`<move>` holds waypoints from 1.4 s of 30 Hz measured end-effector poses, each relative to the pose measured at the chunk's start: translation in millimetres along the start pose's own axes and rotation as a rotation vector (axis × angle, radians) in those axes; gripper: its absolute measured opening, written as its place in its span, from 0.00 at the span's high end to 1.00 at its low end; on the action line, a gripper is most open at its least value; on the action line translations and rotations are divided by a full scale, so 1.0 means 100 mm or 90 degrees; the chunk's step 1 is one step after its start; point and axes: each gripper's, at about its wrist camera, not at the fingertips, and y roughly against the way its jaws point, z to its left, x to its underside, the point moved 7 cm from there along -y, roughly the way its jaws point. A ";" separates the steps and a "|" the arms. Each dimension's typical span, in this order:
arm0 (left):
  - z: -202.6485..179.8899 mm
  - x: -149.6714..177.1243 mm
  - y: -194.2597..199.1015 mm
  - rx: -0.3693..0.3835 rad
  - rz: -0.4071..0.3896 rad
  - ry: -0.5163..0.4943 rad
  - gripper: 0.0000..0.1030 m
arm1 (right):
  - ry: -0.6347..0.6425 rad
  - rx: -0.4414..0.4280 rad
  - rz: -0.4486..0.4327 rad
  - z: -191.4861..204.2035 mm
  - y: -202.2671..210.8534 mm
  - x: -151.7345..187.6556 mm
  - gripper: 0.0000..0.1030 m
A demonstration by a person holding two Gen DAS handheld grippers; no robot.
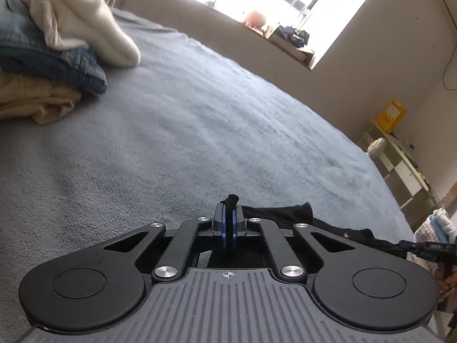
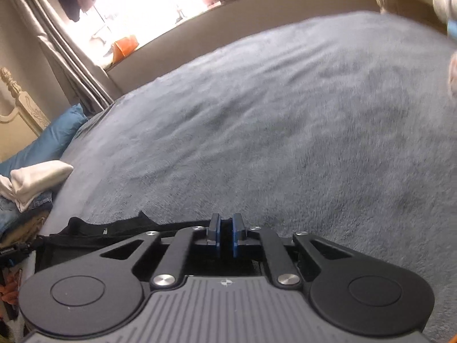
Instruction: Fold clothes
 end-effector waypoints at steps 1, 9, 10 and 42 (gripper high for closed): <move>-0.01 -0.02 0.04 0.003 -0.010 0.005 0.98 | 0.001 0.001 -0.014 0.02 0.05 -0.03 0.94; -0.08 -0.26 0.19 0.015 -0.061 0.015 0.99 | 0.009 -0.005 -0.081 0.16 0.24 -0.34 0.95; -0.08 -0.29 0.17 0.014 -0.063 0.012 0.99 | 0.010 -0.005 -0.083 0.16 0.22 -0.36 0.95; -0.66 0.94 0.80 0.133 0.300 -0.105 0.87 | 0.116 -0.113 0.117 0.76 1.01 1.10 0.66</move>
